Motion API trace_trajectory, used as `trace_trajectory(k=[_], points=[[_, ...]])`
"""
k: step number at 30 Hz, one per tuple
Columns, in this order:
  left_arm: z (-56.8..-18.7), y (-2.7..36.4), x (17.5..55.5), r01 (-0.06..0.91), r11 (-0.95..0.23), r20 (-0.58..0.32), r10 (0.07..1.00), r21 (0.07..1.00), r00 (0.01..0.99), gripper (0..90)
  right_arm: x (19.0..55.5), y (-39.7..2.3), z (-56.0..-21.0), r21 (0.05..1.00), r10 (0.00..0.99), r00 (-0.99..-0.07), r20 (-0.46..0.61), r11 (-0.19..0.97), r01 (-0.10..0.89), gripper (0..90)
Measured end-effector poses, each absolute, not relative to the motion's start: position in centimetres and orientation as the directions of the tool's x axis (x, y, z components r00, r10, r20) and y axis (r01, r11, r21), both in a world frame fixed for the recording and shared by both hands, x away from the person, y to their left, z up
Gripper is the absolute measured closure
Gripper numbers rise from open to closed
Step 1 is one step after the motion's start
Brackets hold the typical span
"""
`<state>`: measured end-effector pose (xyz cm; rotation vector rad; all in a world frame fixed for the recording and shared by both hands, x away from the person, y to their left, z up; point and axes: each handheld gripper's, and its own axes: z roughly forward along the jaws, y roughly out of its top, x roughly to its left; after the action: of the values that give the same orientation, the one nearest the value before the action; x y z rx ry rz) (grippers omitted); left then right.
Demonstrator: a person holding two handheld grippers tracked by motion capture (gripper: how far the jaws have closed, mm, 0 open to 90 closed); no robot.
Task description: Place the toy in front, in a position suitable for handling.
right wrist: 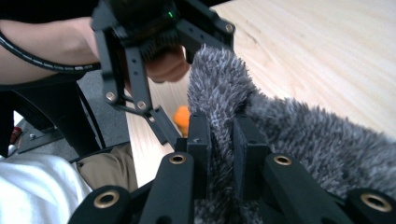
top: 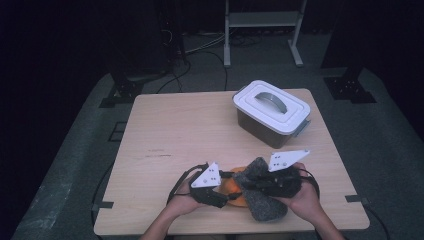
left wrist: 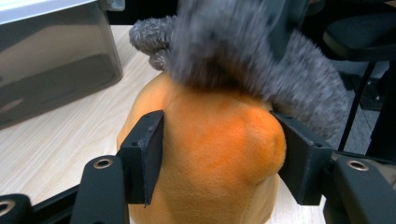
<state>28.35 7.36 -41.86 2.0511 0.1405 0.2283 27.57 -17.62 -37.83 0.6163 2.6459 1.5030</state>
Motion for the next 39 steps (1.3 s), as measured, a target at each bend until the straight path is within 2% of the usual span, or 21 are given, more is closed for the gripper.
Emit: trace_trajectory(k=[7, 11, 13, 16, 21, 28, 30, 33, 35, 37, 39], points=[[-42.0, 7.5, 28.7, 0.029, -0.456, 0.071, 0.200, 0.889, 0.977, 39.5, 28.5, -19.9, -38.5, 0.825, 0.401, -0.892, 0.207, 0.418, 0.379, 78.1], [-42.0, 7.1, 28.5, 0.023, -0.451, 0.070, 0.189, 0.892, 0.979, 37.7, 28.0, -19.3, -37.8, 0.840, 0.355, -0.900, 0.251, 0.383, 0.385, 78.2], [-42.0, 6.9, 28.3, 0.018, -0.451, 0.074, 0.185, 0.892, 0.980, 37.4, 27.1, -17.9, -37.0, 0.847, 0.312, -0.925, 0.218, 0.410, 0.338, 78.2], [-42.0, 7.1, 28.3, 0.013, -0.461, 0.080, 0.182, 0.887, 0.980, 37.9, 26.7, -16.6, -36.7, 0.830, 0.333, -0.933, 0.140, 0.474, 0.294, 78.2], [-42.1, 7.8, 28.5, 0.013, -0.473, 0.077, 0.170, 0.881, 0.983, 38.8, 28.1, -18.5, -38.1, 0.825, 0.364, -0.907, 0.214, 0.430, 0.367, 78.2], [-42.3, 9.8, 29.9, 0.081, -0.495, 0.014, 0.185, 0.865, 0.983, 38.2, 29.8, -22.0, -40.1, 0.801, 0.441, -0.844, 0.306, 0.361, 0.478, 78.1], [-42.2, 10.0, 30.1, 0.102, -0.493, -0.007, 0.191, 0.864, 0.982, 36.1, 30.0, -22.1, -40.5, 0.799, 0.441, -0.839, 0.320, 0.351, 0.489, 78.1], [-41.7, 9.5, 30.0, 0.131, -0.483, -0.025, 0.220, 0.866, 0.975, 23.1, 29.6, -21.0, -40.1, 0.805, 0.442, -0.851, 0.282, 0.373, 0.461, 77.9], [-41.4, 9.1, 29.8, 0.124, -0.469, -0.010, 0.237, 0.874, 0.972, 19.7, 29.2, -20.1, -39.7, 0.814, 0.422, -0.866, 0.268, 0.381, 0.438, 77.8], [-41.3, 8.8, 29.7, 0.108, -0.486, 0.020, 0.252, 0.867, 0.968, 21.4, 28.9, -19.3, -39.4, 0.819, 0.404, -0.880, 0.250, 0.397, 0.415, 77.6], [-41.5, 9.0, 29.7, 0.100, -0.493, 0.030, 0.249, 0.864, 0.968, 30.1, 28.8, -19.0, -39.4, 0.818, 0.409, -0.884, 0.227, 0.412, 0.401, 77.3]])
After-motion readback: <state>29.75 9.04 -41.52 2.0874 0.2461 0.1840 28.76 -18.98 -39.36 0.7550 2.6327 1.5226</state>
